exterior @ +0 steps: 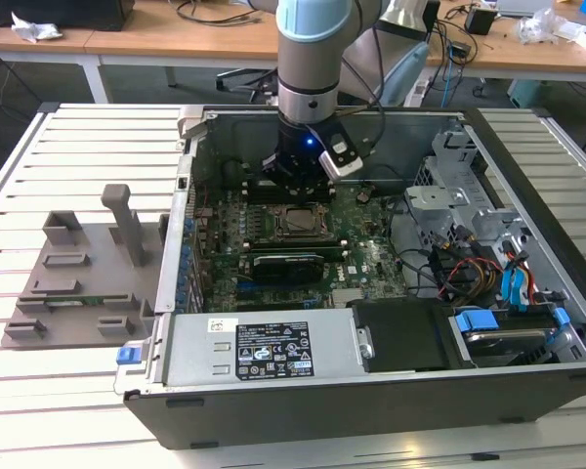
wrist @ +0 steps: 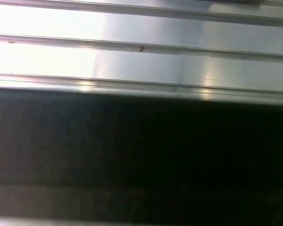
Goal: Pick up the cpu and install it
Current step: 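Install the first cpu locking lever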
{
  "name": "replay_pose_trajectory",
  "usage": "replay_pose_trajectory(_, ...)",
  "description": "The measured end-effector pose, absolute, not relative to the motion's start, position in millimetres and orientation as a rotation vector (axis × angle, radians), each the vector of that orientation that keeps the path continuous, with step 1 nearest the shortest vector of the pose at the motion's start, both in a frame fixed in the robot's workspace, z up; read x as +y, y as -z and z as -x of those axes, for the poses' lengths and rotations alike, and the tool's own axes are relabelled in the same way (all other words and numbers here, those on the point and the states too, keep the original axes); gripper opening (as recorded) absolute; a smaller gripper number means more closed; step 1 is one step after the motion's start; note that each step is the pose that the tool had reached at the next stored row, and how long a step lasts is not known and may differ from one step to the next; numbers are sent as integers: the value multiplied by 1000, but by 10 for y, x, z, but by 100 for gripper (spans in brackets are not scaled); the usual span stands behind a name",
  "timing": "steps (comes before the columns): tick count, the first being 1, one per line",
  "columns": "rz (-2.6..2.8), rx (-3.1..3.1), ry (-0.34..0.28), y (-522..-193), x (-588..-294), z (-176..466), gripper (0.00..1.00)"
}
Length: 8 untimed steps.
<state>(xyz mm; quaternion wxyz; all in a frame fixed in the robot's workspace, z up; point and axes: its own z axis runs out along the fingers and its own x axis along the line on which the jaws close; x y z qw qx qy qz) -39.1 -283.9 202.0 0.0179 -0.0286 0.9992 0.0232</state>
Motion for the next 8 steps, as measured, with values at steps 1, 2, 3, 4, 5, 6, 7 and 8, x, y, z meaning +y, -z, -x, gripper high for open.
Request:
replay_pose_trajectory(1,89,3104,-72,-2020,-2844,390,11)
replay_pose_trajectory(2,89,3103,-72,-2019,-2857,389,11)
replay_pose_trajectory(3,89,3104,-72,-2017,-2865,384,11)
replay_pose_trajectory(4,88,3104,-71,-2016,-2866,371,11)
replay_pose_trajectory(5,88,3104,-71,-2015,-2865,356,11)
replay_pose_trajectory(6,89,3104,-71,-2013,-2863,334,11)
replay_pose_trajectory(7,89,3103,-72,-2010,-2858,305,11)
replay_pose_trajectory(8,90,3103,-73,-2008,-2852,285,11)
